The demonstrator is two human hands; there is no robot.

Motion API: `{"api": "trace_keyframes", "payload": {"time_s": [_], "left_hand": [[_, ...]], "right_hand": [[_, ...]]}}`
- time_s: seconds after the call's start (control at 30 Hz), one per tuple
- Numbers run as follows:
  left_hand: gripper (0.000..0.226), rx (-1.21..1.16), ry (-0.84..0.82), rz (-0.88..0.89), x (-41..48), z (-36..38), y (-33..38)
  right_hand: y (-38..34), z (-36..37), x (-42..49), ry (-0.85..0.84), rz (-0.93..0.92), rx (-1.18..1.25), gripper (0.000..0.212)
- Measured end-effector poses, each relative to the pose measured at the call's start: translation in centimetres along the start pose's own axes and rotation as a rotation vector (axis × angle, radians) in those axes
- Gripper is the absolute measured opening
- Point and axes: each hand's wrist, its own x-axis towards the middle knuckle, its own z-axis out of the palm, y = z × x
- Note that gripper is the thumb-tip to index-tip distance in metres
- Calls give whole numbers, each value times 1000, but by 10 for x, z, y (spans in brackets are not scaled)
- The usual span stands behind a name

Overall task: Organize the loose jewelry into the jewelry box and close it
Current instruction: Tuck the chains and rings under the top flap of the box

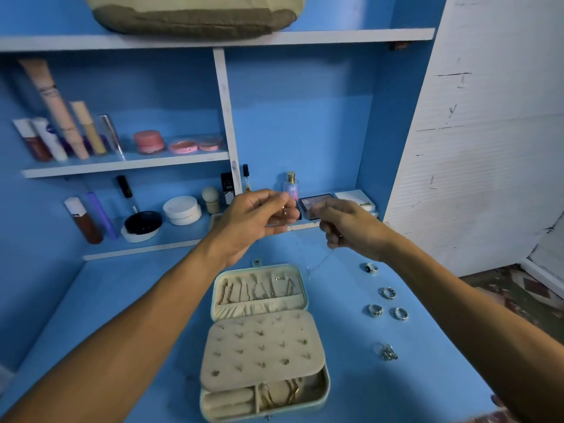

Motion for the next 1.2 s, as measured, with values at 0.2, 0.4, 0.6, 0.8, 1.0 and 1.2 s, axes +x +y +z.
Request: {"api": "trace_keyframes", "payload": {"time_s": [0.2, 0.4, 0.6, 0.8, 1.0, 1.2], "left_hand": [[17, -176, -14, -6, 1, 0, 10], [16, -242, 105, -5, -2, -11, 9], [15, -464, 295, -119, -8, -37, -3], [17, -216, 375, -461, -28, -64, -36], [25, 602, 195, -448, -41, -68, -51], [38, 299, 15, -136, -36, -42, -26]], "right_hand": [[5, 22, -13, -357, -41, -224, 55], [11, 25, -8, -311, -72, -231, 35], [18, 22, -4, -270, -47, -2, 30], [15, 11, -3, -174, -60, -181, 24], [-12, 20, 2, -253, -150, -613, 25], [-39, 41, 7, -364, -200, -766, 23]]}}
